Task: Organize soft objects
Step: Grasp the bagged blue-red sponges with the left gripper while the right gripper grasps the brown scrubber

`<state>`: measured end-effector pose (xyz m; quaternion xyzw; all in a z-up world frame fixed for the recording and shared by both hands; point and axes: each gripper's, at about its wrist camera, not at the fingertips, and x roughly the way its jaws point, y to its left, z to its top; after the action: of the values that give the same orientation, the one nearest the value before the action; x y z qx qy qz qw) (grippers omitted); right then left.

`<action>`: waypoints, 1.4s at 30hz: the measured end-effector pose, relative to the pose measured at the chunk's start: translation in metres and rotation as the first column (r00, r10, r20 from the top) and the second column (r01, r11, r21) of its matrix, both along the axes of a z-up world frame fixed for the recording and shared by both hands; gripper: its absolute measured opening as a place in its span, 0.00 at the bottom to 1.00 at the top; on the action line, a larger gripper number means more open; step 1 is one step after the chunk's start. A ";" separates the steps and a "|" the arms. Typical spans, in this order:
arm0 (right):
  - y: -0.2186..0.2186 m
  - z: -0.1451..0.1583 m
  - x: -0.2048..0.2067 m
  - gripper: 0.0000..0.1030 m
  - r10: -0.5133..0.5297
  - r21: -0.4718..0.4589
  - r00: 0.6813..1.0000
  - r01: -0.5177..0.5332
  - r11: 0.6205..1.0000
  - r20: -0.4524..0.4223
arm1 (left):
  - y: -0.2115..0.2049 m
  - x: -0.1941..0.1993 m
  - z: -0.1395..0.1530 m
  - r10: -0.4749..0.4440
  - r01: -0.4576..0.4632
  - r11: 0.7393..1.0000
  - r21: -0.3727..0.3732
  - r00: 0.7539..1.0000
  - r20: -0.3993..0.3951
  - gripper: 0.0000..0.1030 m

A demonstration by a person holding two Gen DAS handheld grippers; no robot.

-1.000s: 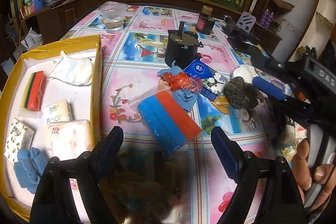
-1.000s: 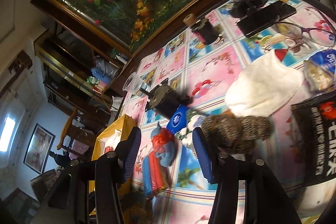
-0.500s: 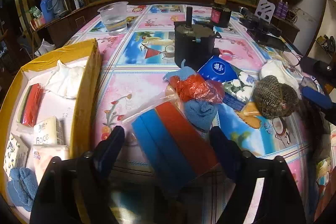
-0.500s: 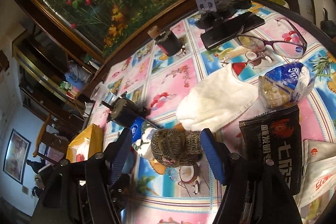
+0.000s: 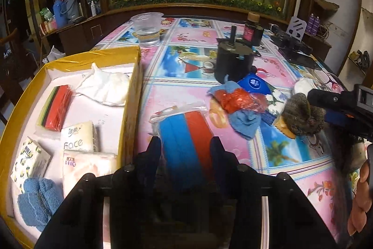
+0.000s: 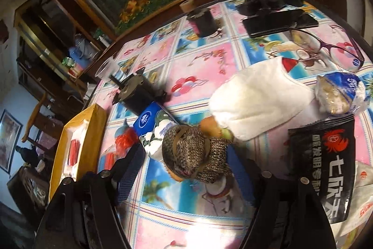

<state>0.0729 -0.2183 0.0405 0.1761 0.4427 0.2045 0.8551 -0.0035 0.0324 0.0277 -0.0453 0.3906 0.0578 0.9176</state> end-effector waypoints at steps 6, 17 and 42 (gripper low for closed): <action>-0.003 0.006 -0.005 0.77 -0.032 -0.001 0.999 0.032 0.999 0.036 | -0.001 0.001 0.002 -0.042 0.041 0.998 -0.048 0.999 -0.025 0.83; 0.000 0.006 -0.003 0.77 -0.027 -0.015 0.999 0.027 1.000 0.037 | -0.022 0.020 -0.009 -0.021 0.029 0.991 0.131 0.998 -0.065 0.44; -0.001 0.014 -0.010 0.77 -0.030 -0.021 0.997 0.031 0.999 0.068 | -0.065 -0.011 -0.006 -0.300 0.314 0.939 0.137 0.947 -0.114 0.75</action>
<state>0.0627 -0.2194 0.0548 0.1666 0.4128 0.1926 0.8745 -0.0145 -0.0326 0.0215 0.0895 0.4287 -0.0545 0.8973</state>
